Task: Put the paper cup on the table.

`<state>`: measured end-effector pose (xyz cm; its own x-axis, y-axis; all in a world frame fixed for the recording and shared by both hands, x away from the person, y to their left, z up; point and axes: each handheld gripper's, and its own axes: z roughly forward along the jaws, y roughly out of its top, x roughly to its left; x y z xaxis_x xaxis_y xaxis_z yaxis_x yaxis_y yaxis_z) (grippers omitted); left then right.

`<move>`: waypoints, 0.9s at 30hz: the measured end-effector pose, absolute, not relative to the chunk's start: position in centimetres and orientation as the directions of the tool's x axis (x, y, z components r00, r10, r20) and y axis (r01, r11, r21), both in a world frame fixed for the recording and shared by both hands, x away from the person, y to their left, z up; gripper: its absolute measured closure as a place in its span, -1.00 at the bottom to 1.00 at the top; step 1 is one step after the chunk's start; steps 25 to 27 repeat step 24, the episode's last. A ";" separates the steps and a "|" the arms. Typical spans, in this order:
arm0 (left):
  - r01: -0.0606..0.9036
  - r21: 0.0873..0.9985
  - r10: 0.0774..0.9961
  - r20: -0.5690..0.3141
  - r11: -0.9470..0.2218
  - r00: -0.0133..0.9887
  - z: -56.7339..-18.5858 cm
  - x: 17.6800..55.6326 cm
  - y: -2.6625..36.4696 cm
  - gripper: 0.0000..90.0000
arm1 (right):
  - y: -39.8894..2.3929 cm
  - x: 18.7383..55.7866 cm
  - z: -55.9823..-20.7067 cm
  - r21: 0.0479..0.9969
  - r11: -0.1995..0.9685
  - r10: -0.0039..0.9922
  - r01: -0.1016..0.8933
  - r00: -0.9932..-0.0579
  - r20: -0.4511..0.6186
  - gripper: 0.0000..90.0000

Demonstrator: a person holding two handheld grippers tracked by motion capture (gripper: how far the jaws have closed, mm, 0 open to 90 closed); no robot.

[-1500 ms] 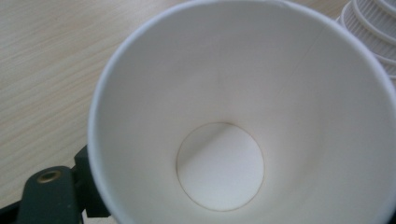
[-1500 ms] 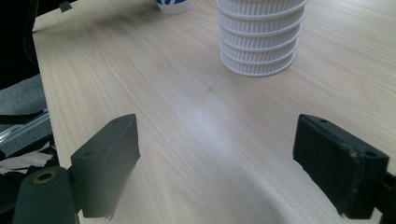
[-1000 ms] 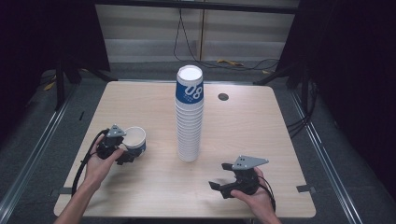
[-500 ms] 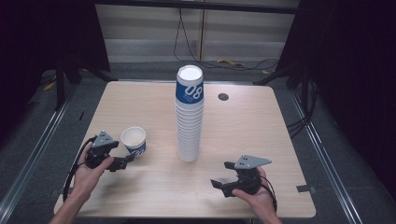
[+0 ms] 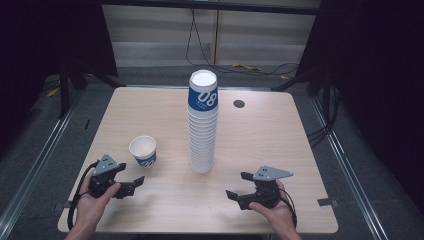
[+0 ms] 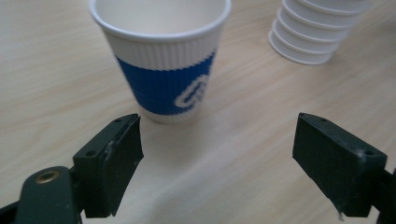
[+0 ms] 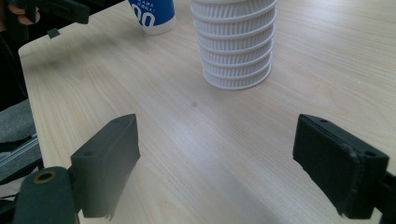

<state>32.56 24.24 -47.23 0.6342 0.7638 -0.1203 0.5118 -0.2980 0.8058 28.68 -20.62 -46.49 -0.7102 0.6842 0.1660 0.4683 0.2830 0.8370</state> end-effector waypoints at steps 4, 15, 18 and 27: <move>0.498 0.810 0.742 -0.122 -0.309 0.659 -47.2 31.4 23.5 -0.65 | -20.6 28.7 -46.6 0.831 0.284 0.691 0.478 -0.703 0.168 -0.69; 0.467 0.820 0.703 -0.115 -0.331 0.702 -48.7 28.7 21.6 -0.65 | -19.9 28.0 -46.3 0.849 0.212 0.737 0.484 -0.650 0.187 -0.69; 0.462 0.819 0.678 -0.127 -0.340 0.724 -48.9 28.3 20.9 -0.64 | -19.7 27.7 -46.4 0.853 0.200 0.736 0.482 -0.649 0.194 -0.69; 0.462 0.818 0.667 -0.134 -0.344 0.733 -49.2 28.0 20.6 -0.65 | -19.8 27.6 -47.2 0.844 0.216 0.745 0.491 -0.641 0.182 -0.69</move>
